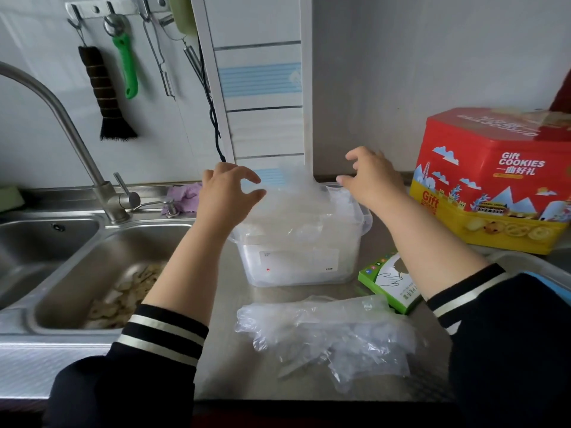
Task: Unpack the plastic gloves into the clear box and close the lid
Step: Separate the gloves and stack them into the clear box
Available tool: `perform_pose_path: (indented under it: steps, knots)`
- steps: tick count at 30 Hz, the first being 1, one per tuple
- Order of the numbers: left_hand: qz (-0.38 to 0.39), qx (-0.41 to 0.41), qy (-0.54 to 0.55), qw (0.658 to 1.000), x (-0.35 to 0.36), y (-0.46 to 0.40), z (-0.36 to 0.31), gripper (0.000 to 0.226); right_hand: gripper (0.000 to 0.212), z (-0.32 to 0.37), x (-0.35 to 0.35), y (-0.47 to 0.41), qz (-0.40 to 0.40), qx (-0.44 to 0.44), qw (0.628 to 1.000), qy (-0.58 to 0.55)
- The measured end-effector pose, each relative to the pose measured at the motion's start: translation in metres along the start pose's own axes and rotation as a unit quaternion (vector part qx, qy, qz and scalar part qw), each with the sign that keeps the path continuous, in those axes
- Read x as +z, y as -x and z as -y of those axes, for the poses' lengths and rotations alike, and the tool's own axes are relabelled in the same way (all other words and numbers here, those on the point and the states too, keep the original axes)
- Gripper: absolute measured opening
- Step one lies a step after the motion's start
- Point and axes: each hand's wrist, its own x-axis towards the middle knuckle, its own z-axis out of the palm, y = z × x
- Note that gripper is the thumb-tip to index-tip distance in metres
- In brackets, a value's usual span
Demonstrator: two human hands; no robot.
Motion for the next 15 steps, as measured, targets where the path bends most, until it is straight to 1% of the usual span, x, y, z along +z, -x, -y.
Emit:
perform_pose_path:
  steps: [1, 3, 5, 6, 7, 8, 9, 11, 12, 13, 14, 15]
  knots:
    - [-0.008, 0.012, 0.008, 1.0, -0.003, -0.001, 0.002, 0.022, 0.042, 0.001, -0.007, 0.005, -0.017, -0.001, 0.999, -0.051]
    - [-0.054, 0.045, 0.033, 0.997, -0.009, 0.002, 0.0, 0.02, 0.032, 0.005, -0.02, 0.023, -0.041, -0.014, 0.986, -0.158]
    - [-0.126, 0.074, 0.085, 0.986, -0.016, 0.017, -0.011, 0.025, 0.02, 0.009, -0.031, 0.047, -0.018, -0.047, 0.969, -0.242]
    - [-0.157, 0.088, 0.125, 0.976, -0.02, 0.029, -0.021, 0.028, 0.014, 0.009, -0.035, 0.061, 0.016, -0.071, 0.961, -0.267]
    - [-0.179, 0.104, 0.167, 0.964, -0.022, 0.044, -0.03, 0.03, 0.011, 0.009, -0.038, 0.076, 0.067, -0.093, 0.953, -0.28]
    - [-0.191, 0.12, 0.201, 0.953, -0.022, 0.059, -0.038, 0.031, 0.012, 0.008, -0.04, 0.09, 0.133, -0.107, 0.945, -0.279]
    - [-0.19, 0.132, 0.225, 0.946, -0.02, 0.072, -0.044, 0.031, 0.019, 0.008, -0.042, 0.102, 0.208, -0.112, 0.937, -0.257]
    - [-0.148, 0.138, 0.251, 0.947, -0.006, 0.101, -0.054, 0.032, 0.046, 0.001, -0.037, 0.124, 0.351, -0.112, 0.92, -0.137]
    - [-0.114, 0.137, 0.259, 0.949, 0.004, 0.114, -0.056, 0.033, 0.06, -0.004, -0.032, 0.131, 0.396, -0.111, 0.909, -0.069]
    - [-0.075, 0.13, 0.266, 0.952, 0.015, 0.124, -0.056, 0.033, 0.067, -0.008, -0.025, 0.138, 0.418, -0.11, 0.902, -0.023]
    - [-0.031, 0.122, 0.272, 0.954, 0.026, 0.135, -0.054, 0.033, 0.065, -0.011, -0.018, 0.143, 0.413, -0.112, 0.904, 0.002]
    - [0.01, 0.117, 0.273, 0.955, 0.036, 0.143, -0.052, 0.034, 0.055, -0.014, -0.011, 0.147, 0.388, -0.11, 0.915, 0.003]
